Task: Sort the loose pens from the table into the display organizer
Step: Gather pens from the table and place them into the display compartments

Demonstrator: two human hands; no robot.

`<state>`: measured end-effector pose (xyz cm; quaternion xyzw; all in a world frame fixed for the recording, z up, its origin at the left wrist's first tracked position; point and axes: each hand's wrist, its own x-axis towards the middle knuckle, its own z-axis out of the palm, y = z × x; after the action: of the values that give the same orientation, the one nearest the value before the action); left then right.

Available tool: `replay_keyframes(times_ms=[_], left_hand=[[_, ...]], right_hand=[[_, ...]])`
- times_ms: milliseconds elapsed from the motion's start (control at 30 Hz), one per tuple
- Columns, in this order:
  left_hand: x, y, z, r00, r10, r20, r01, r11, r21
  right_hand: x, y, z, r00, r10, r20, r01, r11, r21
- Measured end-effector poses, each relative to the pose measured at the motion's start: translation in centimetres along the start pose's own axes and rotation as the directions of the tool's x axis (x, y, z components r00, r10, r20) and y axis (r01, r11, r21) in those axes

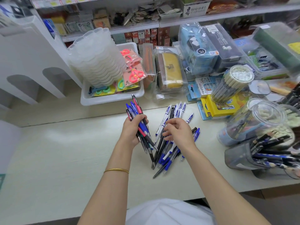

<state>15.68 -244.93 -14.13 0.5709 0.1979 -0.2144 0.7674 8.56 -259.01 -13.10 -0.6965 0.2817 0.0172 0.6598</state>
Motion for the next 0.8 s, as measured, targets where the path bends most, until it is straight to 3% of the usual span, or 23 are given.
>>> replay_keyframes(times_ms=[167, 267, 333, 433, 500, 667, 800], left_hand=[[-0.3, 3.2, -0.1, 0.993, 0.079, 0.084, -0.056, 0.967, -0.25], [-0.6, 5.1, 0.4, 0.982, 0.14, 0.126, -0.086, 0.928, -0.363], [-0.7, 6.1, 0.9, 0.973, 0.198, 0.118, -0.143, 0.92, -0.364], [-1.4, 6.7, 1.6, 0.953, 0.294, 0.071, -0.259, 0.914, -0.313], [-2.0, 6.8, 2.1, 0.935, 0.349, 0.061, -0.321, 0.907, -0.272], [-3.4, 7.0, 3.6, 0.873, 0.474, 0.112, -0.431, 0.859, -0.276], [-3.7, 7.2, 3.7, 0.821, 0.549, 0.155, -0.527, 0.834, -0.165]], right_hand=[[-0.3, -0.3, 1.2, 0.996, 0.062, 0.064, -0.066, 0.996, 0.065], [-0.8, -0.7, 2.0, 0.976, 0.12, 0.183, -0.125, 0.992, 0.019], [-1.1, -1.1, 2.4, 0.929, 0.216, 0.3, -0.247, 0.966, 0.071], [-1.5, -1.7, 3.0, 0.857, 0.295, 0.424, -0.457, 0.814, 0.358], [-1.5, -2.2, 3.7, 0.86, 0.299, 0.414, -0.491, 0.709, 0.506], [-1.3, -3.2, 4.6, 0.868, 0.295, 0.401, -0.497, 0.561, 0.662], [-1.0, -4.2, 3.7, 0.871, 0.237, 0.431, -0.492, 0.46, 0.74]])
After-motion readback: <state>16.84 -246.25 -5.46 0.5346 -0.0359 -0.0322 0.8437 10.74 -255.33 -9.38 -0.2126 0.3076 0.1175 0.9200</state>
